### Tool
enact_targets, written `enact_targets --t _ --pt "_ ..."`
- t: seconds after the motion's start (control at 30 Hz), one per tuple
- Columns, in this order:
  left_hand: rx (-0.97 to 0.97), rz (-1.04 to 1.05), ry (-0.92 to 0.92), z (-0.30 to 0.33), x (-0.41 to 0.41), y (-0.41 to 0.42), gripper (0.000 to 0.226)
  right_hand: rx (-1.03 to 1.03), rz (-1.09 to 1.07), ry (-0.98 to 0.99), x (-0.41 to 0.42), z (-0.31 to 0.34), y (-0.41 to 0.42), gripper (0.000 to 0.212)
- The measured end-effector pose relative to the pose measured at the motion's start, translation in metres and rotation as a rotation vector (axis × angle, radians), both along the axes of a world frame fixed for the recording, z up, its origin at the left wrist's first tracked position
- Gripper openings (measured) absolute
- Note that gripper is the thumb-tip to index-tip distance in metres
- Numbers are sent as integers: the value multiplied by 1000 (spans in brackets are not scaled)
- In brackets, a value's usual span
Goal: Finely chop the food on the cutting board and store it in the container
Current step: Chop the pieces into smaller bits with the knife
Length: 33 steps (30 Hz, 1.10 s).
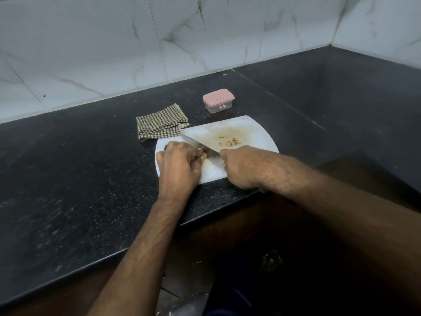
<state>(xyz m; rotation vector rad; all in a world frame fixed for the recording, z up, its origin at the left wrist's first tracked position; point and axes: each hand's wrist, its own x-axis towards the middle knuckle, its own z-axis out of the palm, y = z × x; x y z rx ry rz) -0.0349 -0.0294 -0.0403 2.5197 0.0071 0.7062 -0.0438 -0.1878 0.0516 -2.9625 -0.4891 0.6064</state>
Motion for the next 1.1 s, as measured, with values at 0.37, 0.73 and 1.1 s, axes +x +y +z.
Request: enact_targets --t 0.37,0.73,1.1 --pt "-76 29 44 3 -3 -1 13 119 -69 -97 -8 -24 -3 29" --pt "-81 50 87 4 -3 -1 13 225 -113 -160 -13 -10 -16 25" --pt "-61 21 57 5 -5 -4 8 120 -62 -146 -20 -10 -14 29"
